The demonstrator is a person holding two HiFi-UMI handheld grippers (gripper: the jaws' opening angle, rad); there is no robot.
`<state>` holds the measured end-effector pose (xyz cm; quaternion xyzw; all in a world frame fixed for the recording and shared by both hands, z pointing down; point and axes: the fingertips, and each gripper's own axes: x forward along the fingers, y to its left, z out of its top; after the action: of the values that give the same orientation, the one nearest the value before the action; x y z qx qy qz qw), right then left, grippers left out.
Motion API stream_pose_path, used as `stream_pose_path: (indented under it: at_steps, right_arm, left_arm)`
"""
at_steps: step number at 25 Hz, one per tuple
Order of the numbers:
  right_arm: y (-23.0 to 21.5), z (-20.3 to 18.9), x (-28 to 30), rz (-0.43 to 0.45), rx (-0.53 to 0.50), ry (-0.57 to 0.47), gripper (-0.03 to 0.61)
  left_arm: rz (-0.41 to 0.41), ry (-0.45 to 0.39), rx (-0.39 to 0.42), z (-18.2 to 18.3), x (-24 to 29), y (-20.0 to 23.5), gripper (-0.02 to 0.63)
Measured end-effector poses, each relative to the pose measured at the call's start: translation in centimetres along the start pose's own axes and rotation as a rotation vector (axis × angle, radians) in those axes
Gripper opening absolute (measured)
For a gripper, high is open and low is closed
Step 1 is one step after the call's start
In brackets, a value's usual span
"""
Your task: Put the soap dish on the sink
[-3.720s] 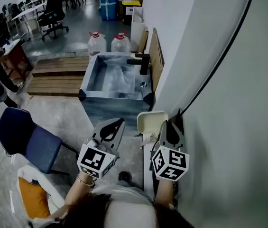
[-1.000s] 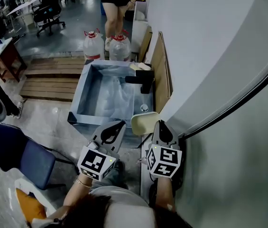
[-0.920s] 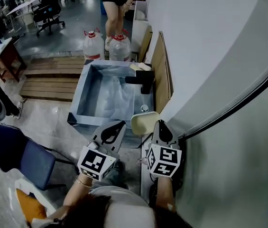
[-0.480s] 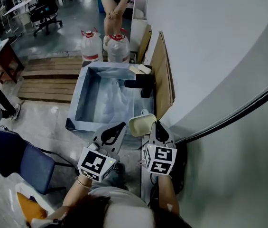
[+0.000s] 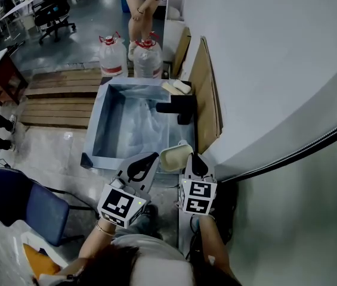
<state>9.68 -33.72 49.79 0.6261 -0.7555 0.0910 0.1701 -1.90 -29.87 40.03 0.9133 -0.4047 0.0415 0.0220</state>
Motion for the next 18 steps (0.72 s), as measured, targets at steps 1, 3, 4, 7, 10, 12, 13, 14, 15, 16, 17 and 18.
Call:
stream_pose_path:
  at_steps: [1, 3, 4, 7, 10, 12, 13, 14, 15, 16, 17, 18]
  right_arm:
    - [0.0, -0.4, 0.3, -0.001, -0.001, 0.008, 0.037]
    - [0.1, -1.2, 1.0, -0.001, -0.004, 0.028, 0.037]
    - [0.1, -1.6, 1.3, 0.000, -0.007, 0.037, 0.037]
    - [0.1, -2.7, 2.2, 0.001, -0.010, 0.055, 0.037]
    - [0.0, -3.8, 3.2, 0.000, -0.009, 0.076, 0.037]
    - [0.0, -4.7, 3.9, 0.001, -0.010, 0.098, 0.037]
    - [-0.1, -5.1, 4.2, 0.001, -0.011, 0.110, 0.037]
    - [-0.2, -5.6, 4.5, 0.002, -0.011, 0.121, 0.037]
    - [-0.2, -6.0, 4.8, 0.003, -0.011, 0.132, 0.037]
    - [-0.2, -6.5, 5.0, 0.003, -0.011, 0.143, 0.037]
    - [-0.2, -7.0, 5.3, 0.004, -0.010, 0.152, 0.037]
    - [-0.1, -7.4, 5.5, 0.005, -0.009, 0.162, 0.037]
  left_arm:
    - [-0.001, 0.002, -0.001, -0.1, 0.1, 0.1, 0.009]
    - [0.000, 0.007, -0.007, -0.3, 0.2, 0.4, 0.009]
    - [0.002, 0.011, -0.010, -0.5, 0.3, 0.5, 0.009]
    - [0.001, 0.017, -0.012, -0.8, 0.6, 0.8, 0.009]
    - [-0.003, 0.027, -0.014, -1.2, 0.8, 0.9, 0.009]
    - [-0.004, 0.026, -0.013, -1.1, 1.1, 1.0, 0.009]
    - [-0.005, 0.024, -0.012, -1.0, 1.3, 1.0, 0.009]
    - [-0.007, 0.023, -0.012, -1.0, 1.4, 1.0, 0.009]
    - [-0.008, 0.023, -0.012, -1.2, 1.5, 1.0, 0.009]
    - [-0.009, 0.024, -0.011, -1.3, 1.5, 1.0, 0.009]
    - [-0.009, 0.025, -0.010, -1.3, 1.6, 1.0, 0.009]
    - [-0.008, 0.026, -0.011, -1.4, 1.6, 1.2, 0.009]
